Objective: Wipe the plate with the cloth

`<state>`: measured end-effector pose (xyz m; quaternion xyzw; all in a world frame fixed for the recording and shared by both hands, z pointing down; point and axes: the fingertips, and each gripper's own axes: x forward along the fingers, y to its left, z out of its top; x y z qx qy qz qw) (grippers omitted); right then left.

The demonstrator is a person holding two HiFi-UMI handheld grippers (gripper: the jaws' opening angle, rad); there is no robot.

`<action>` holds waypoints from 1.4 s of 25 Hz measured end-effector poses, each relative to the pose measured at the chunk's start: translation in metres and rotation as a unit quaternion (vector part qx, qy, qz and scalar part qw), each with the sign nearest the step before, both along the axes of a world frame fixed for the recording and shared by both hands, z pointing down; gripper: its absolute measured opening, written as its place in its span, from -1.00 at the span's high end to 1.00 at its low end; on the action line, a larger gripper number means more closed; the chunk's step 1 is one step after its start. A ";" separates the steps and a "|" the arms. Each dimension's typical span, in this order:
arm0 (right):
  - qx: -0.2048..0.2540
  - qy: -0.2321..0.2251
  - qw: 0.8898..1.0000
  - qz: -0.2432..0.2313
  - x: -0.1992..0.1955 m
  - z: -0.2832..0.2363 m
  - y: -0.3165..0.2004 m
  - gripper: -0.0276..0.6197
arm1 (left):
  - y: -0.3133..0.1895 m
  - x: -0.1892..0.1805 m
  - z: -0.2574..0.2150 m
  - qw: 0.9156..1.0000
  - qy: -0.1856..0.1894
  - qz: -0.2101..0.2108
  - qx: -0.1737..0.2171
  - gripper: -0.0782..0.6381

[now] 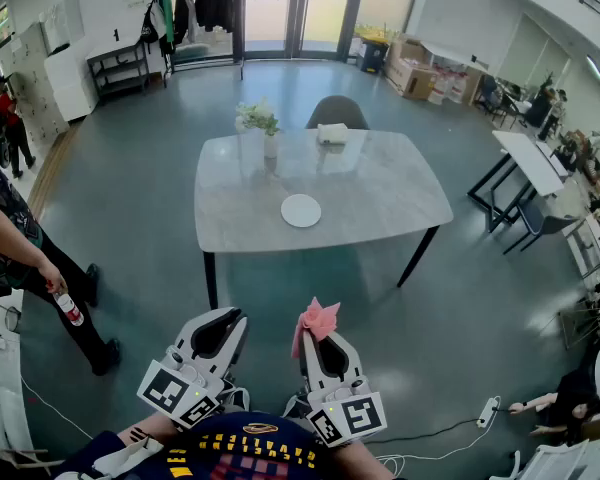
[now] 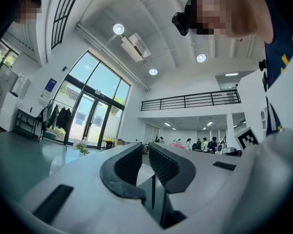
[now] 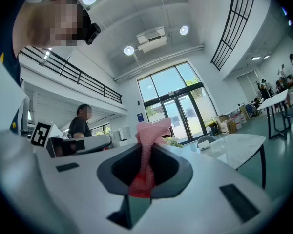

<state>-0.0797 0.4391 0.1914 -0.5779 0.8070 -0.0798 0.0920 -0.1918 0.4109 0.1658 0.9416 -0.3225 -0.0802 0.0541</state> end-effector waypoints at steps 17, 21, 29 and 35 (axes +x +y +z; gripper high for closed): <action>0.005 -0.030 1.000 -0.004 0.058 0.008 0.017 0.77 | 0.012 0.052 0.006 1.000 -0.015 -0.010 0.008 0.65; -0.004 -0.032 0.999 -0.012 0.085 0.016 0.016 0.77 | 0.007 0.071 0.013 0.999 -0.019 -0.026 -0.002 0.65; -0.012 -0.027 0.999 -0.018 0.126 0.025 0.003 0.77 | -0.006 0.090 0.010 0.998 -0.033 -0.062 -0.005 0.65; -0.024 -0.025 0.999 -0.016 0.138 0.038 -0.025 0.77 | -0.036 0.102 0.023 0.997 -0.043 -0.064 -0.014 0.65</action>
